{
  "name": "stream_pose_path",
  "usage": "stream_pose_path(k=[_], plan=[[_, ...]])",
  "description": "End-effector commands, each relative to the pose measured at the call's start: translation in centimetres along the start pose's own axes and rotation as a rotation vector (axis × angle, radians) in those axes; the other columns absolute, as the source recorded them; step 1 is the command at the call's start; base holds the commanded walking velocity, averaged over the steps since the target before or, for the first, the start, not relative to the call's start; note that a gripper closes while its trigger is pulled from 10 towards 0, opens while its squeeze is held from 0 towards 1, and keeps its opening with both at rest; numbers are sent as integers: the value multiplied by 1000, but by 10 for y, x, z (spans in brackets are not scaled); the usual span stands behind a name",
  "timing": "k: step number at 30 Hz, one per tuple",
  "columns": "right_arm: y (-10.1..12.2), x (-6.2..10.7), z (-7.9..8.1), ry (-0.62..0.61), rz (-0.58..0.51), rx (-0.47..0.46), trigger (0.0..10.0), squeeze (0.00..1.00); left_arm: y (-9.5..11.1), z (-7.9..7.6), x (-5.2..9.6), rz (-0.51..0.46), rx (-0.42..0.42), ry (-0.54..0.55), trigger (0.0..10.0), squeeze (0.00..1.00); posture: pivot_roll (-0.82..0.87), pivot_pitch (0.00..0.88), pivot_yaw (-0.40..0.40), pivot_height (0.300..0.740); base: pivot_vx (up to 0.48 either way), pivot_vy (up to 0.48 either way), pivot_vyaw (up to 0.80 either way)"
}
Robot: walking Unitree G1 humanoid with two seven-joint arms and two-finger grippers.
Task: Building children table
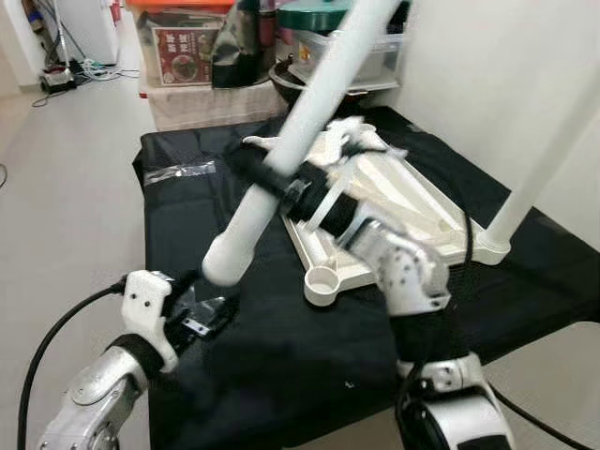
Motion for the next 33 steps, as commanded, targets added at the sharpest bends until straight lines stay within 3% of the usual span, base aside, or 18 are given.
stream_pose_path(k=[1,7,8,14,19,24,28,33], plan=[[3,-5,14,72,-12,41,0,0,-1,-6,-2,27,7,-60,10000,0,52,0,-62,740,0,0,0],[-3,-8,24,135,-1,45,0,0,0,-21,-9,35,20,-161,10000,0,51,0,-62,740,0,0,0],[-5,-6,34,202,8,28,0,0,-3,-25,-11,57,8,-192,10000,0,44,0,-59,740,0,0,0],[-11,5,47,322,50,15,0,0,-2,-28,-8,59,22,-215,10000,0,44,0,-61,740,0,0,0],[-17,10,45,344,85,25,0,0,-2,-33,-5,68,23,-240,10000,0,48,0,-66,740,0,0,0],[-12,24,26,368,167,52,0,0,-6,-33,0,82,21,-223,10000,0,54,0,-79,740,0,0,0],[-12,25,27,375,172,43,0,0,-6,-33,0,81,23,-223,10000,0,54,0,-79,740,0,0,0],[-23,36,45,460,218,-5,0,0,-7,-34,-2,80,23,-233,10000,0,51,0,-77,740,0,0,0]])
Point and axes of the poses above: a point about 5 cm out from each wrist's last joint towards the gripper, its own x axis pointing back from the gripper into the wrist, its own y axis along the axis of the wrist's last joint, z = x × y, the point moved 5 cm from there along -x, pointing out of the wrist towards the gripper, and after that the axes turned 5 degrees about x, right-handed, at the moved point
